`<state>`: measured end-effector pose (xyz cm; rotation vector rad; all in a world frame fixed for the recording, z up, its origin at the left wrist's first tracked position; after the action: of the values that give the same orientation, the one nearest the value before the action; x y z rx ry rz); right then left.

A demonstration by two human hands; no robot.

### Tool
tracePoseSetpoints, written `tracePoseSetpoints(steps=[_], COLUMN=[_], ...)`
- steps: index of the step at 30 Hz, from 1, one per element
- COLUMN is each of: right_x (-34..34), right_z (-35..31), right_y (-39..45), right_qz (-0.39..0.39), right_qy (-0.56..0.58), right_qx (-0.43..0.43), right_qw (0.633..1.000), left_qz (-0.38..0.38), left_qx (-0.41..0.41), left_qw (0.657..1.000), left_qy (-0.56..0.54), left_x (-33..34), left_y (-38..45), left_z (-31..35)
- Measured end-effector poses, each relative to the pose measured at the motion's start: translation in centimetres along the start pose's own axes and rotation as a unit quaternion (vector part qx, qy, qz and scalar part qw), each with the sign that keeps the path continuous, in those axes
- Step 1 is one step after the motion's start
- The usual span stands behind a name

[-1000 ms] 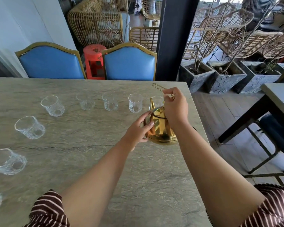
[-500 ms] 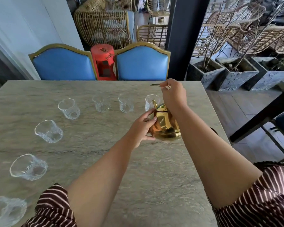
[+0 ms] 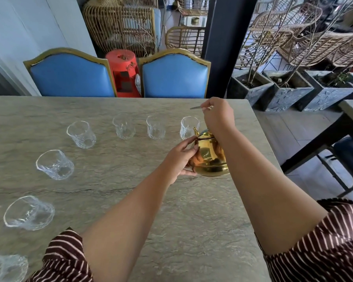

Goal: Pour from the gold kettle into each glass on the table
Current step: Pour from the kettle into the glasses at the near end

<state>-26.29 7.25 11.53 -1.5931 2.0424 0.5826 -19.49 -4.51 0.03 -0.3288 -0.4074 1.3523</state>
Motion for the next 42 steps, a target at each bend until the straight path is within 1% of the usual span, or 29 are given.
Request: tracePoseSetpoints(steps=[11,42], right_x=[0.3,0.2], right_z=[-0.8,-1.4], right_y=[0.3,0.5], right_qz=[-0.013,-0.030], right_qy=[-0.005,-0.018], right_qx=[0.000,0.000], right_qw=[1.000,0.999], left_qz=[0.005,0.004], left_qx=[0.016,0.012], left_qw=[1.000,1.000], left_qy=[-0.006,-0.026], left_x=[-0.4,-0.2], left_y=[0.0,-0.4], left_z=[0.1,0.5])
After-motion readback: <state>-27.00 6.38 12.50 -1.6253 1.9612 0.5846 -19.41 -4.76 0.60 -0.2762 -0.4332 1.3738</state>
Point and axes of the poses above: each hand's wrist, its own y-axis towards the middle knuckle, its own x-axis out of the palm, z = x × y, the point moved 5 cm from there along y, towards the middle knuckle, and after that the axes turned 4 degrees about y, right-handed, at the moved point
